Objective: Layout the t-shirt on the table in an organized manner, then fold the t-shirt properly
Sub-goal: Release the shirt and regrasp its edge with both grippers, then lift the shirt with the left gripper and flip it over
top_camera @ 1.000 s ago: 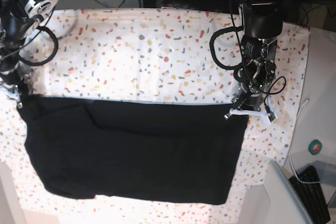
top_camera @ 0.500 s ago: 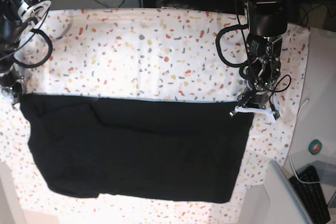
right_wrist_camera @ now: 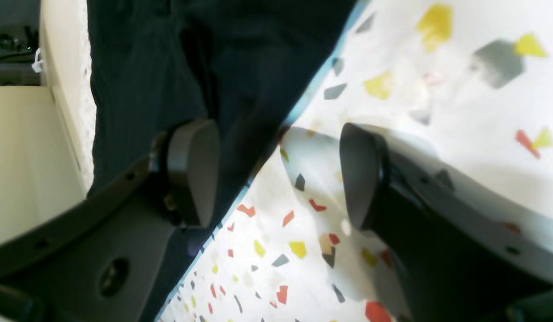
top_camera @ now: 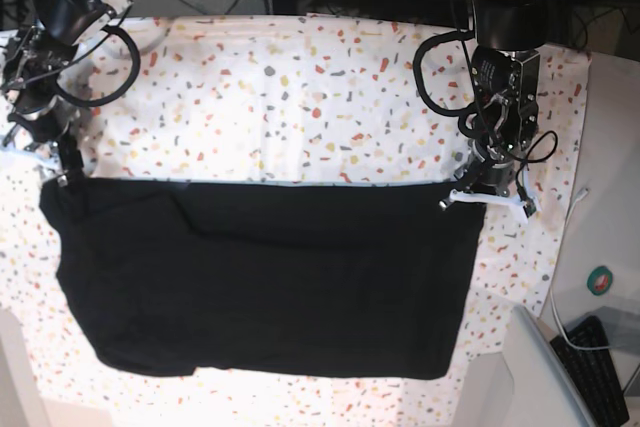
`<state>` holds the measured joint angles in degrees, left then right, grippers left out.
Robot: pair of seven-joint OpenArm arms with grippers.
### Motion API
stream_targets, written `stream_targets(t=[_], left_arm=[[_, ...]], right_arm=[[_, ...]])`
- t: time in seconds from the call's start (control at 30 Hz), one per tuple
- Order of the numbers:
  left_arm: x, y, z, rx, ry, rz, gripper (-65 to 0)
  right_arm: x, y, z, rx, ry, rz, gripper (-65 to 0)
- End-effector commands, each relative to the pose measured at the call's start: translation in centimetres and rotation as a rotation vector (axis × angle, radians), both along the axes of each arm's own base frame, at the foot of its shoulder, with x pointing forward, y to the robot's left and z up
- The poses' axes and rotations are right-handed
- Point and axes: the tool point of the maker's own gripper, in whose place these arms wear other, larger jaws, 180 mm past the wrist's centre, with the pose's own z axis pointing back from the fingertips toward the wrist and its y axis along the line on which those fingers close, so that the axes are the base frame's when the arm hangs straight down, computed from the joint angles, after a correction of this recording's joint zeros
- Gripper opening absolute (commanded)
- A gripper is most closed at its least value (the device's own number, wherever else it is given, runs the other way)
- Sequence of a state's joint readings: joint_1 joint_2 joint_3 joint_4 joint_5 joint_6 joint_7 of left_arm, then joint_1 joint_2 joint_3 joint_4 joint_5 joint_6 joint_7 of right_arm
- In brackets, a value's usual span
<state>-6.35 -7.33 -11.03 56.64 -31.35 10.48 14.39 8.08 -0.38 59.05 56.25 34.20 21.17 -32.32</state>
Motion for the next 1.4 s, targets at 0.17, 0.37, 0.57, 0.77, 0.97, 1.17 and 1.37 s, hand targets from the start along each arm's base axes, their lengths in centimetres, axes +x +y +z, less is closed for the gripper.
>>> stream_targets(t=[0.17, 0.37, 0.57, 0.77, 0.97, 1.17, 1.37], left_arm=[[0.6, 0.6, 0.7, 0.018, -0.017, -0.001, -65.0], [0.6, 0.6, 0.7, 0.018, -0.017, -0.001, -65.0], [0.6, 0.5, 0.7, 0.017, -0.015, -0.001, -65.0], [-2.0, -0.4, -0.4, -0.021, 0.066, -0.039, -65.0], [-6.6, -0.8, 2.0, -0.012, 0.101, -0.124, -65.0], [-5.3, -2.4, 7.1, 0.020, -0.032, -0.179, -65.0], [1.1, -4.1, 12.4, -0.012, -0.097, -0.188, -65.0]], right_arm=[[2.4, -1.9, -0.4, -0.007, -0.039, -0.094, -24.0], [3.3, -2.2, -1.3, 0.043, -0.019, -0.092, -32.7], [3.2, -3.3, -0.9, 0.026, -0.020, -0.095, -65.0], [1.9, -7.0, 0.7, -0.051, -0.008, -0.093, -65.0], [-2.7, -9.1, 4.7, -0.227, 0.058, 0.040, -65.0], [-1.8, -9.9, 6.9, -0.252, 0.048, 0.007, -65.0], [4.6, -10.8, 11.6, -0.223, 0.014, 0.037, -65.0]])
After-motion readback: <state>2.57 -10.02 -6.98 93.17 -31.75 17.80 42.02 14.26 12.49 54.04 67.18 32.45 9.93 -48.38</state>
